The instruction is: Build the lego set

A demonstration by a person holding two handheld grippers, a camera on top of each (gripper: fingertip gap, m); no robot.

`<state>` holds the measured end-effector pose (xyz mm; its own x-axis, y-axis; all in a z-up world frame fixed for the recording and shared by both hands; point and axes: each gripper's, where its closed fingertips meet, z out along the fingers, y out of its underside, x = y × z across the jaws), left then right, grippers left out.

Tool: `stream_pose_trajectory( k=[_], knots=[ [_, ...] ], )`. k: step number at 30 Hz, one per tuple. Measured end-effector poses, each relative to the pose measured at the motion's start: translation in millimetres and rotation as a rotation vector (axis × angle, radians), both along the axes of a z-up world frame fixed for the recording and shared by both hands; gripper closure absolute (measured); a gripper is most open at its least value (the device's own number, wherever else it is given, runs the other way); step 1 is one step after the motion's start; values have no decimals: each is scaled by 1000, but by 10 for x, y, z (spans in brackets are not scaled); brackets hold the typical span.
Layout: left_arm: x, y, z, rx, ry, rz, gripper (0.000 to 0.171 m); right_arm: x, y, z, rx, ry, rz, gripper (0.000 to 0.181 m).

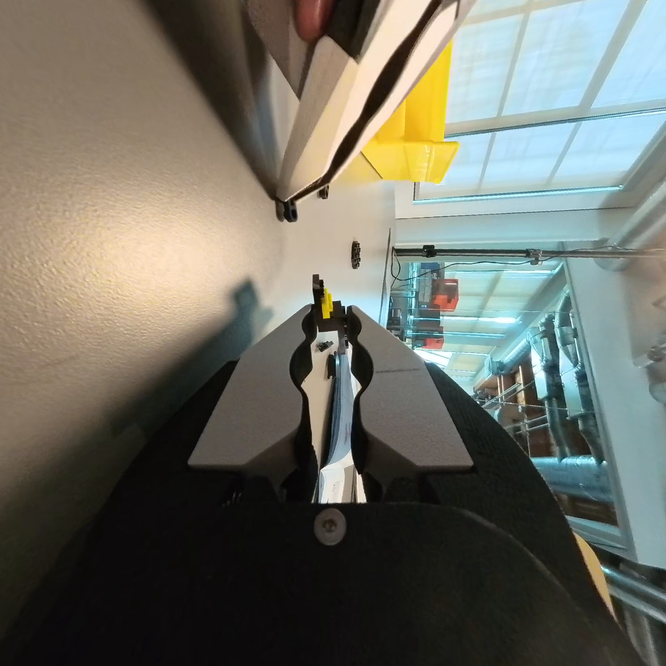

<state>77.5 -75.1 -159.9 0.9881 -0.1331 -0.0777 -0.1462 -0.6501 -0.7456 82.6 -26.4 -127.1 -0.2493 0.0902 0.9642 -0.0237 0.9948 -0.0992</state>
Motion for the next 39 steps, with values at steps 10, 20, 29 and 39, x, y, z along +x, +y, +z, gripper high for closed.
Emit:
stream_pose_trajectory(
  k=[10, 20, 29, 39],
  knots=[
    [54, 135, 307, 196, 909, -180, 164, 42, -71, -41, -81, -41, 21, 168],
    [179, 222, 180, 169, 1231, -280, 164, 177, -192, -218, -305, -390, -1, 168],
    [410, 299, 108, 224, 1170, -401, 164, 568, -97, -327, -504, -943, -127, 168],
    [517, 304, 59, 218, 979, -434, 164, 666, 13, -371, -517, -1194, -240, 167]
  ],
)
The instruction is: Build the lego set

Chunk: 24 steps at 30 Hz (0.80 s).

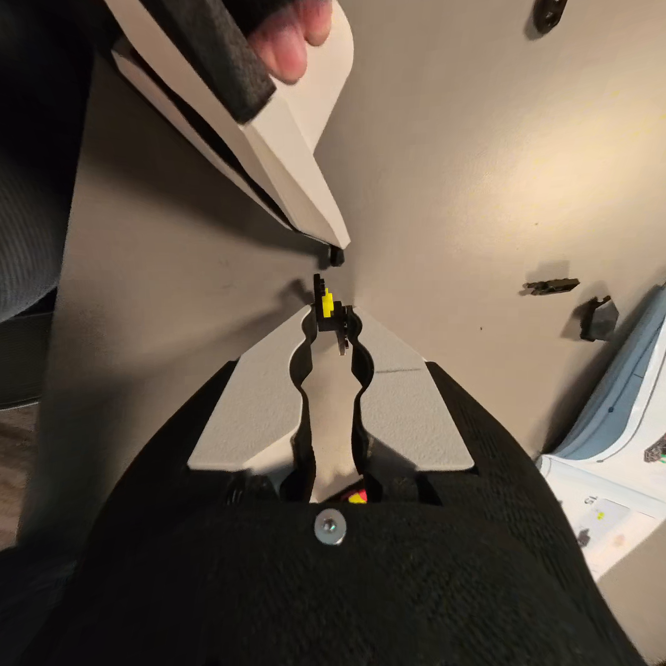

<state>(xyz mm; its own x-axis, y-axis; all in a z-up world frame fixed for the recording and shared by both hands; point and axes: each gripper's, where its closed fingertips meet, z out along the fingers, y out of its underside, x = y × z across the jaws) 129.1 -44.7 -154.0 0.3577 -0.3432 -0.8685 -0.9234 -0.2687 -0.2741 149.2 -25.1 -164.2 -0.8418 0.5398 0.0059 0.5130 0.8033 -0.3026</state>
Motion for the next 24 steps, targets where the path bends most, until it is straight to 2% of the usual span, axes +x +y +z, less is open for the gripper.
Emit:
stream_pose_trajectory(
  k=[7, 13, 20, 22, 24],
  knots=[
    [-21, 10, 77, 47, -25, 1, 164, -29, -31, 22, -55, 9, 7, 153],
    [-17, -3, 169, 106, 4, -9, 164, -60, -238, 233, -273, 28, 18, 163],
    [13, -10, 221, 140, 33, -24, 164, -107, -261, 328, -329, 59, 6, 168],
    [35, -15, 221, 139, 29, -34, 164, -142, -245, 315, -302, 92, 19, 180],
    [38, -15, 211, 132, 11, -34, 165, -146, -239, 307, -281, 110, 39, 181]
  ],
)
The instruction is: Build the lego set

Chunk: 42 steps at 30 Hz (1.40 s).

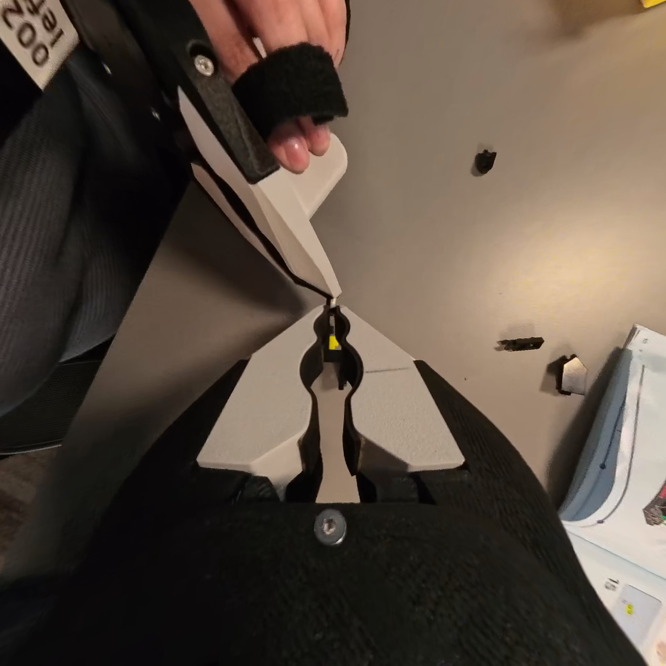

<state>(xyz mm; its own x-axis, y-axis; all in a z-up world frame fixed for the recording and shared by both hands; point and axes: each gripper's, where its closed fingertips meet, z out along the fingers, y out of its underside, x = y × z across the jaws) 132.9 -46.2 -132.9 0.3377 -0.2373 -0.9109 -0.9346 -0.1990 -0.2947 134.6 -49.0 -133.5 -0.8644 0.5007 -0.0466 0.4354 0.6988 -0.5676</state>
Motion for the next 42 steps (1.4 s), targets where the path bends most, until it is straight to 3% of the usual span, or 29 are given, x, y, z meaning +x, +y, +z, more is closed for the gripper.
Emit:
stream_pose_trajectory(
  k=[2, 4, 8, 13, 19, 24, 31, 33, 35, 38, 42],
  knots=[
    [30, -3, -19, -31, -118, -16, 165, 6, 6, -18, 31, 19, 20, 181],
    [65, -21, -22, -86, -329, -36, 162, -10, 18, -25, 63, 48, 31, 181],
    [80, -61, 84, -171, -715, -74, 146, -13, 32, -7, 82, 79, 48, 181],
    [72, -61, 119, -280, -966, -100, 149, -30, -7, 56, 87, 145, 86, 181],
    [32, -41, 136, -298, -1041, -91, 167, -48, -38, 114, 84, 197, 107, 181],
    [11, -29, 142, -296, -1059, -83, 159, -79, -36, 166, 70, 227, 99, 181],
    [-51, 12, 167, -262, -1075, -56, 168, -105, -7, 205, 53, 240, 62, 180],
    [-50, 11, 142, -279, -1075, -47, 168, -21, 92, 91, 98, 145, 47, 158],
    [-37, 18, 89, -308, -1056, -33, 168, 76, 182, -77, 166, 61, 59, 152],
    [0, 19, -23, -377, -1018, -12, 168, 129, 213, -252, 209, -7, 62, 157],
    [15, 20, -99, -430, -1010, 6, 168, 110, 205, -270, 180, -7, 55, 168]
  ],
)
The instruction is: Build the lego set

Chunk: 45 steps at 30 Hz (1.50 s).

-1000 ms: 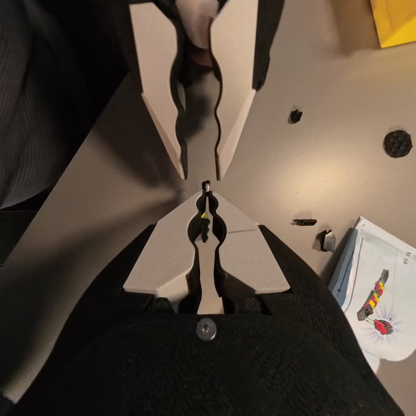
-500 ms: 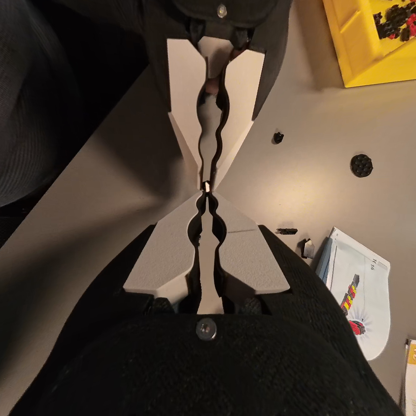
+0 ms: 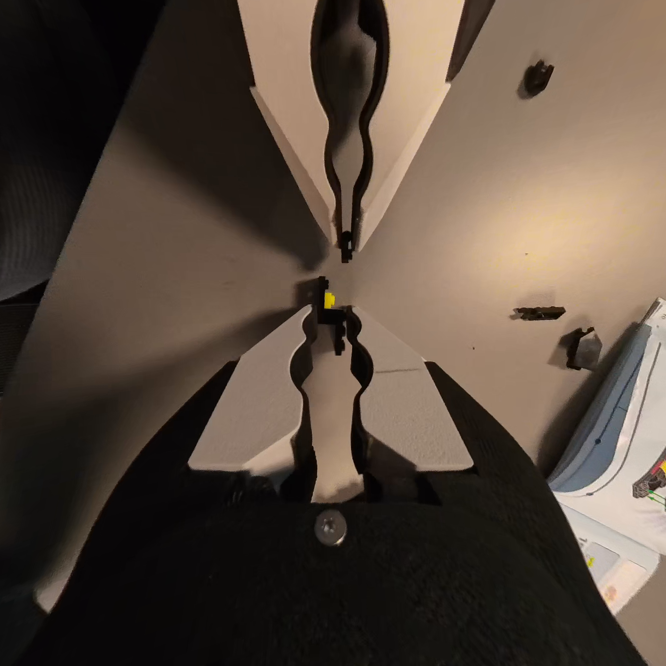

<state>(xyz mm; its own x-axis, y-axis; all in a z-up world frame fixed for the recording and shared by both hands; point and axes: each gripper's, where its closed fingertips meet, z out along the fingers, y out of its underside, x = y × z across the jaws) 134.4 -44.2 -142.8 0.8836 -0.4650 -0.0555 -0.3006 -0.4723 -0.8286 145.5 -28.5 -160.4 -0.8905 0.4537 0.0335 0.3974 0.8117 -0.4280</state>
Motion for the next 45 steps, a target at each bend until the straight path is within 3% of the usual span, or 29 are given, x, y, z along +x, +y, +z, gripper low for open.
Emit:
stream_pose_trajectory(
  k=[4, 8, 12, 17, 35, 45],
  knots=[
    [-23, 3, -30, -14, 15, 3, 168, -114, -33, 17, -30, 123, 15, 168],
    [-208, 35, -84, 14, 156, 65, 168, -298, -16, 64, 2, 382, 27, 168],
    [-362, 84, -14, 109, 266, 150, 168, -461, 81, 104, 153, 683, 33, 168],
    [-470, 124, -68, 176, 601, 216, 168, -576, 126, 235, 330, 943, 42, 168],
    [-483, 128, 9, 266, 751, 191, 168, -556, 73, 247, 366, 1006, 70, 168],
    [-365, 47, 11, 321, 690, 46, 168, -499, -19, 192, 319, 999, 131, 168]
  ],
)
